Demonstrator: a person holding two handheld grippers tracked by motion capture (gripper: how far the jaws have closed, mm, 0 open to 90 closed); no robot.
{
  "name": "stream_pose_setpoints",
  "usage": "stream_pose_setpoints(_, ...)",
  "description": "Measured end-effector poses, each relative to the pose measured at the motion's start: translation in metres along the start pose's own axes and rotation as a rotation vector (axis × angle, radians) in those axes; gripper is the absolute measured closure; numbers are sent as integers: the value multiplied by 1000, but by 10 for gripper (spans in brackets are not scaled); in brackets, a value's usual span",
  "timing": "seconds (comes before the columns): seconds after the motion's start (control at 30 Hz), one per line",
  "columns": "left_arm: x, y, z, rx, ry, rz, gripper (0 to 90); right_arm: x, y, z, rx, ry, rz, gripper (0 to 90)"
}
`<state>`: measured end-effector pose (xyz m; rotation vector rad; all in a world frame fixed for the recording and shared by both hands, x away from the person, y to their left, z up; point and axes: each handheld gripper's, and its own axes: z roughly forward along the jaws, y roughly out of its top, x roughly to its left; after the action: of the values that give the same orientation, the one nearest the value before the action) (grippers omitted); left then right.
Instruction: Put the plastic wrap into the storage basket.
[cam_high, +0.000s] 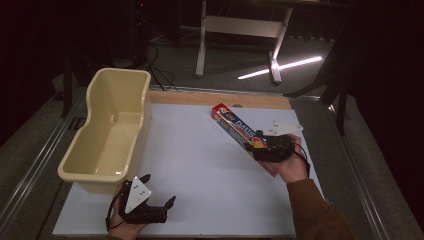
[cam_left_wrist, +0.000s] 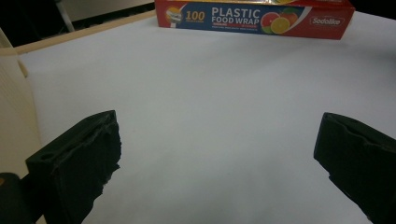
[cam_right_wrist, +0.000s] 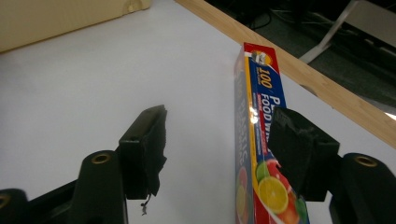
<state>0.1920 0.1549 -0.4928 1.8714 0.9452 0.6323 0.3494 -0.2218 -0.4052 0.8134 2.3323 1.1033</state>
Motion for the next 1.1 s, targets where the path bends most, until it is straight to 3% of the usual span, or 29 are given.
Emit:
stream_pose_setpoints(0.37,0,0,-1,-6,-5,-2,10,-19,12,34,90,-14,6,387)
stream_pose_setpoints(0.5,0,0,-1,-10,-5,-6,10,-34,8,53,149,-25,27,387)
stream_pose_setpoints(0.6,0,0,-1,-10,-4,-7,10,-37,7,56,155,-23,33,388)
stream_pose_setpoints(0.63,0,0,-2,-10,-4,-8,10,-45,4,66,184,-31,44,388)
stream_pose_setpoints(0.83,0,0,-2,-10,-6,-9,10,-59,1,84,245,-43,47,370)
stream_pose_setpoints(1.1,0,-1,-1,-6,-11,-7,10,-75,-9,103,333,1,90,297)
